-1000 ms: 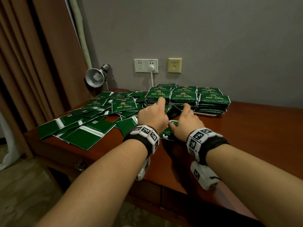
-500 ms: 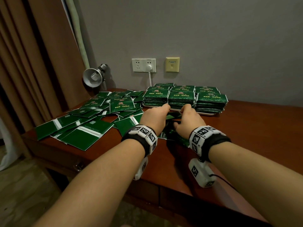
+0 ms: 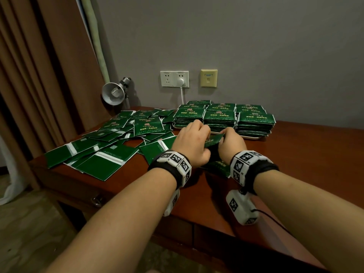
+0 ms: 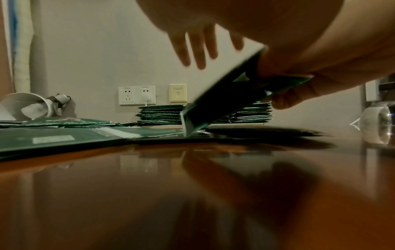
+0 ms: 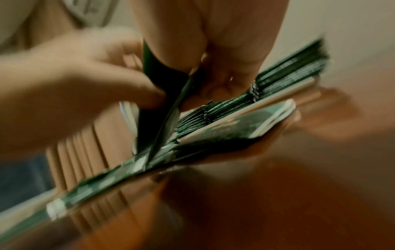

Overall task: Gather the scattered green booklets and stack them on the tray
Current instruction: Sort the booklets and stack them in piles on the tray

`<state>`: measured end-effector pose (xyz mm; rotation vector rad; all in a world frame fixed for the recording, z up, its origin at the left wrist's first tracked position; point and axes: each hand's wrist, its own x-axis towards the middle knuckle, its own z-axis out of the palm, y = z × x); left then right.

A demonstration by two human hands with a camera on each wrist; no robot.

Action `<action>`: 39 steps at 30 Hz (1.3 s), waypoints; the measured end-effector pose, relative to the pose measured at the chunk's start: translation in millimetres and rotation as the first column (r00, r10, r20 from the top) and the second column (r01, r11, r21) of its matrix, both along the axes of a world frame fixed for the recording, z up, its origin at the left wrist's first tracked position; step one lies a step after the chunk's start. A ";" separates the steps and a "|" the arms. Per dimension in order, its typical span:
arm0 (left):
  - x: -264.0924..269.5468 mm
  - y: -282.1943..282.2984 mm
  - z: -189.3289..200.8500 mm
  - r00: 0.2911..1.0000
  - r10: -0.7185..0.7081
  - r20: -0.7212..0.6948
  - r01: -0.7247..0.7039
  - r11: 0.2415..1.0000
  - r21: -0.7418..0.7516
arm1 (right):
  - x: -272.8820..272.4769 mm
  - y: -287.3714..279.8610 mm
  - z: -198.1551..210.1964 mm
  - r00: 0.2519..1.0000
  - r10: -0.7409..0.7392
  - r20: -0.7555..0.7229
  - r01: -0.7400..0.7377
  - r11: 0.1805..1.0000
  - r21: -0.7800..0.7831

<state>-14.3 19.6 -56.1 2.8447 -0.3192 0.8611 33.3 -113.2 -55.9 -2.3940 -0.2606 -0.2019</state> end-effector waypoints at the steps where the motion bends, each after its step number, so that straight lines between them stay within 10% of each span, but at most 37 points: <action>1: 1.9 0.3 -2.9 0.996 0.007 -0.088 -0.006 1.000 0.014 | 0.5 1.0 -1.9 0.999 0.014 -0.045 -0.013 1.000 0.025; 5: 8.7 3.1 -16.3 0.887 0.056 -0.459 -0.025 0.997 0.073 | 4.6 2.7 -10.1 0.980 0.019 -0.197 -0.022 1.000 -0.014; 10: 8.9 7.3 -21.9 0.796 0.091 -0.598 -0.085 0.996 0.038 | 7.2 0.4 -8.1 0.977 -0.036 -0.211 -0.043 0.932 -0.360; 19: 12.9 3.8 -26.3 0.786 0.179 -0.592 -0.104 0.982 0.159 | 5.9 4.7 -17.4 0.977 -0.056 -0.206 -0.098 0.736 -0.670; 25: 11.3 2.8 -32.6 0.760 0.260 -0.596 -0.176 0.965 0.197 | 3.1 0.8 -23.1 0.971 -0.004 -0.238 -0.134 0.819 -0.559; 39: 11.0 3.0 -19.9 0.880 0.150 -0.451 -0.128 0.989 0.080 | 1.2 -22.0 -6.9 0.996 0.088 0.006 -0.057 0.697 -0.715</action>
